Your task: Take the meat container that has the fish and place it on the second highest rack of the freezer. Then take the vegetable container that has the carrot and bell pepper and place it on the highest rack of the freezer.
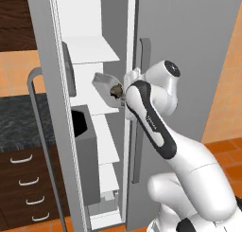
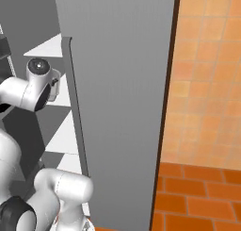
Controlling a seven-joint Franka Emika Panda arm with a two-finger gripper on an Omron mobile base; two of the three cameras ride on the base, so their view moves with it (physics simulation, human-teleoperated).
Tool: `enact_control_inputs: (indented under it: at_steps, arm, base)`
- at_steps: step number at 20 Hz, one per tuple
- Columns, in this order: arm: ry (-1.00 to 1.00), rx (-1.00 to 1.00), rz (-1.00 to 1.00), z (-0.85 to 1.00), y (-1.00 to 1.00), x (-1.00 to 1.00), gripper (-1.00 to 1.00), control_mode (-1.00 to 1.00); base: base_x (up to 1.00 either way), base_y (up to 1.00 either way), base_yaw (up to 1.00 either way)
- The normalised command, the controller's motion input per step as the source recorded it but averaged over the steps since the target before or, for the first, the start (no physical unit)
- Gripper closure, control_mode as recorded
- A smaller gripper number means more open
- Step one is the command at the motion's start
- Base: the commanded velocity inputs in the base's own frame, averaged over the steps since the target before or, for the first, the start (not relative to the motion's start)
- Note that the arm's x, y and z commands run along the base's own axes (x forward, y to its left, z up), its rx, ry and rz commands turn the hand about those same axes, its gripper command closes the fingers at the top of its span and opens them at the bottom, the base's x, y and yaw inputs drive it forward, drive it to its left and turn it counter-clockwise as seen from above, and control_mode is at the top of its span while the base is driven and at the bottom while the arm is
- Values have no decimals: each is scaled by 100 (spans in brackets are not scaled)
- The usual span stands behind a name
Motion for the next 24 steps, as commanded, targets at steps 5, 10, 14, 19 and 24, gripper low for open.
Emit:
enact_control_inputs:
  at_steps: [5, 10, 14, 19, 24]
  arm:
    - [1, -3, -1, 0, 11, 19, 100, -100]
    - [0, -1, 0, -4, 0, 49, 100, -100]
    - [2, 0, 0, -20, 0, 89, 100, -100]
    - [3, -6, 0, -34, 31, 79, 100, -100]
    - [2, -17, 0, -21, 64, 52, 100, -100]
  base:
    - [0, 0, 0]
    - [0, 0, 0]
    - [0, 0, 0]
    - [0, 0, 0]
    - [0, 0, 0]
